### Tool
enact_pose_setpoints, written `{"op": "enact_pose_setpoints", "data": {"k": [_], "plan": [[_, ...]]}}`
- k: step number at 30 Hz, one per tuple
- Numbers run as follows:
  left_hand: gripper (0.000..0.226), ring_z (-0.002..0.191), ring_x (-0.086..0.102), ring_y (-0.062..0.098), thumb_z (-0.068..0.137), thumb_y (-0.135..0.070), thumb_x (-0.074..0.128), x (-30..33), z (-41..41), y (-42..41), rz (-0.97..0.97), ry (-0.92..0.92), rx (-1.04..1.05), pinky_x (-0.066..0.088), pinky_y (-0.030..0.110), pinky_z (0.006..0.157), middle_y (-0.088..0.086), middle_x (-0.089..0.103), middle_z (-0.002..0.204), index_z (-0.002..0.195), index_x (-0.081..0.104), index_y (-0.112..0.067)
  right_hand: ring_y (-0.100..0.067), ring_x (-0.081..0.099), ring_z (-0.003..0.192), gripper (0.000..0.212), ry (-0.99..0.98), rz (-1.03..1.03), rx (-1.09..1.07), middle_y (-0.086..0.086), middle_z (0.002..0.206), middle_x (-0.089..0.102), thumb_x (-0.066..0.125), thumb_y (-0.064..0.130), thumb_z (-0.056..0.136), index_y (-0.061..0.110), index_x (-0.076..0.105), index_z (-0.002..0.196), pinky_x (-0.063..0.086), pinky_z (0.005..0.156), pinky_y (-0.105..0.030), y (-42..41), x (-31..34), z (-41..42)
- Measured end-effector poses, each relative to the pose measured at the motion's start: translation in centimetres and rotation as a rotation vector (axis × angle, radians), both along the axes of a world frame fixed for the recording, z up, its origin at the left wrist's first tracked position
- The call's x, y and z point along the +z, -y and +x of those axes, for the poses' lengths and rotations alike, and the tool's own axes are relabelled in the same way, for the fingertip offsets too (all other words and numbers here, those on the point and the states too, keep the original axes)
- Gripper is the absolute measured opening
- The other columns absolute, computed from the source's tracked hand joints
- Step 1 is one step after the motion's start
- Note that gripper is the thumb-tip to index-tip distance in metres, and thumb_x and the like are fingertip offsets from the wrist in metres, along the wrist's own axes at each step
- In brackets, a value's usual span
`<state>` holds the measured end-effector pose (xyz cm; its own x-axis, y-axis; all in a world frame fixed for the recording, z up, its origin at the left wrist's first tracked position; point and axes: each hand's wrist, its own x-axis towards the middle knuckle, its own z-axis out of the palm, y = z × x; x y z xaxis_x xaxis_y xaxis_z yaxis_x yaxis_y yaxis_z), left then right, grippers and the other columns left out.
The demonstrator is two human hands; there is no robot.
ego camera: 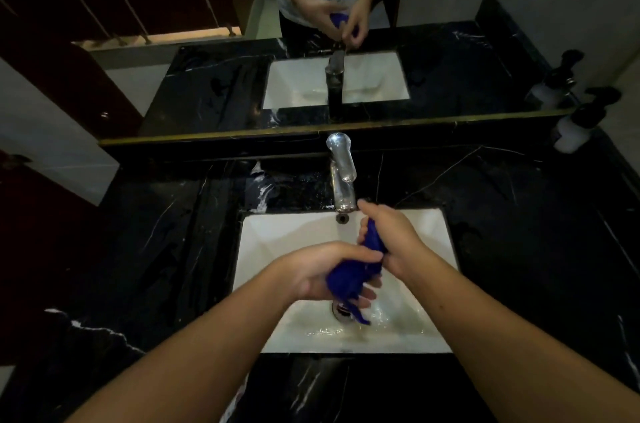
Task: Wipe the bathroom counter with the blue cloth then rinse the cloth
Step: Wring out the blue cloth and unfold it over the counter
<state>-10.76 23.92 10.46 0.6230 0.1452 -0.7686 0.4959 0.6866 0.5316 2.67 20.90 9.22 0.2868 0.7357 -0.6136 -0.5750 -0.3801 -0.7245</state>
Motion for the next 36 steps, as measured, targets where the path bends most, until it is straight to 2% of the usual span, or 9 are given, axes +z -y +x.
{"op": "enact_pose_setpoints", "data": {"k": [2, 5, 9, 12, 20, 26, 30, 33, 36], "plan": [[0.038, 0.085, 0.066, 0.028, 0.083, -0.014, 0.079, 0.9, -0.6, -0.4, 0.102, 0.012, -0.026, 0.058, 0.04, 0.077, 0.015, 0.068, 0.103, 0.116, 0.062, -0.006, -0.017, 0.057, 0.056, 0.023, 0.07, 0.106, 0.041, -0.004, 0.065, 0.057, 0.063, 0.028, 0.099, 0.011, 0.054, 0.087, 0.051, 0.059, -0.033, 0.4, 1.2, 0.1], [0.017, 0.057, 0.049, 0.015, 0.087, -0.009, 0.074, 2.1, -1.0, -0.4, 0.208, 0.008, -0.095, 0.042, 0.023, 0.052, 0.006, 0.057, 0.074, 0.094, 0.059, -0.01, -0.007, 0.065, 0.088, 0.015, 0.709, 0.279, 0.298, 0.004, 0.095, 0.068, 0.058, 0.031, 0.101, 0.021, 0.069, 0.102, 0.052, 0.083, -0.027, 1.7, 2.5, 1.1], [0.013, 0.046, 0.037, 0.007, 0.09, -0.011, 0.065, 3.0, -2.0, -1.0, -0.004, 0.065, -0.125, 0.027, 0.017, 0.042, -0.002, 0.045, 0.06, 0.078, 0.062, -0.016, -0.001, 0.037, 0.138, 0.048, 1.41, 0.591, 1.005, 0.015, 0.143, 0.05, 0.056, 0.044, 0.088, 0.03, 0.061, 0.133, 0.03, 0.115, -0.026, 3.8, 6.1, 3.7], [0.007, 0.059, 0.051, 0.014, 0.088, -0.015, 0.065, 3.7, -1.9, -0.4, -0.023, 0.093, -0.208, 0.041, 0.02, 0.049, 0.004, 0.057, 0.069, 0.092, 0.063, -0.01, -0.011, 0.041, 0.134, 0.057, 1.751, 0.626, 1.398, 0.009, 0.141, 0.049, 0.057, 0.041, 0.075, 0.028, 0.052, 0.131, 0.027, 0.121, -0.035, 4.2, 8.7, 3.6], [0.029, 0.073, 0.072, 0.02, 0.074, -0.018, 0.073, 4.0, -1.5, 2.0, -0.271, 0.41, -0.223, 0.059, 0.026, 0.054, 0.013, 0.076, 0.093, 0.1, 0.073, -0.006, -0.021, 0.058, 0.072, 0.003, 1.969, 1.079, 1.254, -0.002, 0.082, 0.06, 0.058, 0.013, 0.089, 0.016, 0.059, 0.09, 0.049, 0.058, -0.034, 2.9, 7.6, 3.4], [0.032, 0.044, 0.022, 0.004, 0.087, -0.025, 0.059, 3.6, -2.1, 5.2, -0.459, 0.614, -0.125, 0.019, 0.012, 0.04, -0.01, 0.029, 0.056, 0.118, 0.065, -0.024, -0.019, 0.055, 0.076, 0.016, 1.934, 1.274, 1.164, 0.0, 0.085, 0.062, 0.053, 0.015, 0.1, 0.016, 0.069, 0.097, 0.047, 0.062, -0.03, 3.2, 7.9, 4.2], [0.044, 0.05, 0.038, 0.006, 0.088, -0.047, 0.059, 3.1, -2.3, 6.1, -0.423, 0.698, -0.134, 0.034, 0.015, 0.045, -0.01, 0.049, 0.061, 0.127, 0.064, -0.025, -0.021, 0.054, 0.078, 0.009, 1.827, 1.266, 1.135, -0.004, 0.087, 0.062, 0.06, 0.009, 0.096, 0.009, 0.069, 0.098, 0.046, 0.068, -0.028, 3.7, 7.5, 3.9], [0.077, 0.088, 0.073, 0.016, 0.084, -0.07, 0.057, 2.1, -1.7, 6.1, -0.399, 0.789, -0.112, 0.057, 0.026, 0.074, 0.004, 0.075, 0.105, 0.132, 0.064, -0.01, -0.022, 0.053, 0.084, 0.005, 1.776, 1.279, 1.118, -0.008, 0.092, 0.062, 0.062, 0.007, 0.095, 0.006, 0.067, 0.097, 0.051, 0.066, -0.035, 3.6, 7.9, 3.2], [0.081, 0.057, 0.059, 0.004, 0.085, -0.063, 0.064, 1.9, -1.0, 6.1, -0.439, 0.832, -0.127, 0.042, 0.014, 0.049, -0.006, 0.064, 0.075, 0.143, 0.053, -0.008, -0.022, 0.051, 0.085, 0.007, 1.823, 1.321, 1.163, -0.009, 0.093, 0.06, 0.061, 0.004, 0.095, 0.006, 0.066, 0.099, 0.049, 0.074, -0.033, 2.9, 8.3, 3.3]]}}
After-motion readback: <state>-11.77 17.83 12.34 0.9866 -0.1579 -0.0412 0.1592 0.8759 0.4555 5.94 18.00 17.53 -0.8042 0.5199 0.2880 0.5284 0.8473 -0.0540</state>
